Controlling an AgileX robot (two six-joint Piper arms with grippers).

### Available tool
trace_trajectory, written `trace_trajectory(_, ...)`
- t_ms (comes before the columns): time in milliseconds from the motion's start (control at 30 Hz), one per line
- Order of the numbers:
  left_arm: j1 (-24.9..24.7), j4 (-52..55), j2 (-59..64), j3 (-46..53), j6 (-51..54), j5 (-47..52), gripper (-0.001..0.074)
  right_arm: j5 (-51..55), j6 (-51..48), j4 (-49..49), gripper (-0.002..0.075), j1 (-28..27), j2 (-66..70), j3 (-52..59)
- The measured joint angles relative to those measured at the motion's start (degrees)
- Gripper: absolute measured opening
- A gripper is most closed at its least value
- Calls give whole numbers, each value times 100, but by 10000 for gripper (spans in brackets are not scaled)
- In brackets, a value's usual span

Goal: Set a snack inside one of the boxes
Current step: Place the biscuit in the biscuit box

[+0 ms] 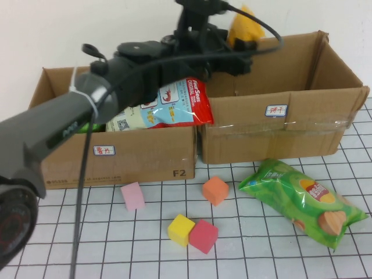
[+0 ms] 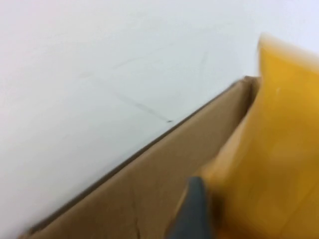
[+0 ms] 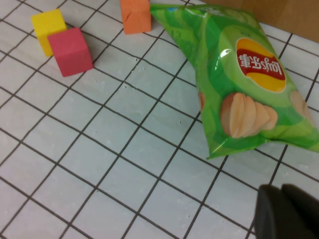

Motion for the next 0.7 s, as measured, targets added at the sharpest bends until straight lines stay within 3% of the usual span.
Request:
trace_trajectory(67, -115, -9, 0, 0, 217, -128, 625, 0, -4, 0, -1, 0, 0, 0)
trace_trajectory(133, -182, -23, 0, 0, 362, -242, 664, 0, -14, 0, -1, 0, 0, 0)
trace_trajectory(300, -206, 81, 0, 0, 437, -493, 643, 63, -39, 0, -1, 0, 0, 0)
trace_trajectory(400, -206, 272, -60, 0, 241, -543, 549, 98, -53, 0, -1, 0, 0, 0)
trace_trajectory(633, -206, 2075, -490, 0, -1620, 522, 147, 88, -75, 0, -1, 0, 0, 0)
trace_trajectory(700, -206, 2932, -548, -10, -2312, 1029, 69, 88, -75, 0, -1, 0, 0, 0)
